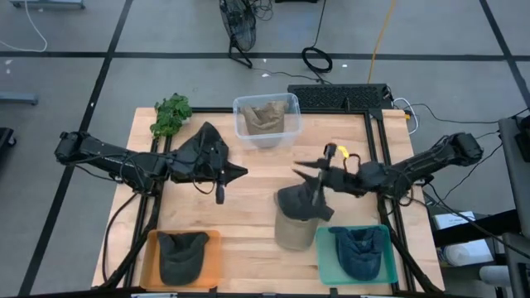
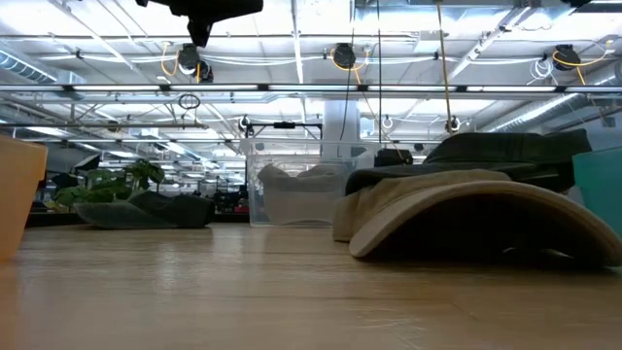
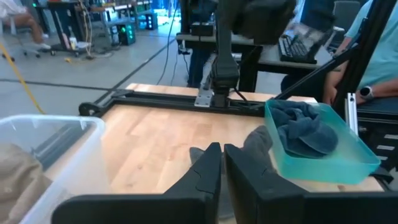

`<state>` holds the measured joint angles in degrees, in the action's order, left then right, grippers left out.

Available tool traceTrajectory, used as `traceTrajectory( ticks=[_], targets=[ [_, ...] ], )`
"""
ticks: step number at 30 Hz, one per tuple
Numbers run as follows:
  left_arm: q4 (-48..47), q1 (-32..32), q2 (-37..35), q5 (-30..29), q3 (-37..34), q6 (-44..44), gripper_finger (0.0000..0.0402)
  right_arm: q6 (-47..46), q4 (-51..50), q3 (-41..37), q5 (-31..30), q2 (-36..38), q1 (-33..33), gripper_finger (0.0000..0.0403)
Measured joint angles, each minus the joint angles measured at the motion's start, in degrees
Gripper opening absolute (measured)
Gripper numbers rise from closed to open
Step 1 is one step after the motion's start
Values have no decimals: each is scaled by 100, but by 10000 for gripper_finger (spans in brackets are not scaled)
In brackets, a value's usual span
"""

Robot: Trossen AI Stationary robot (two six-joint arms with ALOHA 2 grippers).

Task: Pick & Place hat
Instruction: Put the right black cap into the orange bin

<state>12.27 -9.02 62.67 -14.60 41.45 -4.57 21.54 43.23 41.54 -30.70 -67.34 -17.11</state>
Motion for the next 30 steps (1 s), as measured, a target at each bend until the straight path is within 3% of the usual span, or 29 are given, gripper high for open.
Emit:
traceTrajectory(
  ticks=[2,4,7,9,11,15,17,23,30],
  targets=[
    [51,0,0,-33,0,105,26,-195,-114,18,-346,-213,66,66],
    [68,0,-26,-40,0,106,26,-336,-957,313,-757,-380,35,63],
    [79,0,-139,-2,0,106,26,-1188,-3785,1466,-1114,-652,34,62],
    [-105,-11,-269,87,0,108,26,-2296,-5708,2403,-938,-950,149,62],
    [-225,-11,-395,153,0,108,26,-3491,-7288,3305,-256,-1244,317,62],
    [-649,-11,-794,159,2,26,26,-5551,-9521,4652,2469,-1840,766,61],
    [-805,-14,-995,161,0,-32,26,-6093,-10161,4850,3138,-2152,810,61],
    [-1164,-216,-1407,267,0,-237,26,-6618,-10996,4872,3992,-2853,746,61],
    [-1390,-539,-1440,280,0,-327,26,-6611,-11077,4878,3515,-3171,863,102]
  ],
)
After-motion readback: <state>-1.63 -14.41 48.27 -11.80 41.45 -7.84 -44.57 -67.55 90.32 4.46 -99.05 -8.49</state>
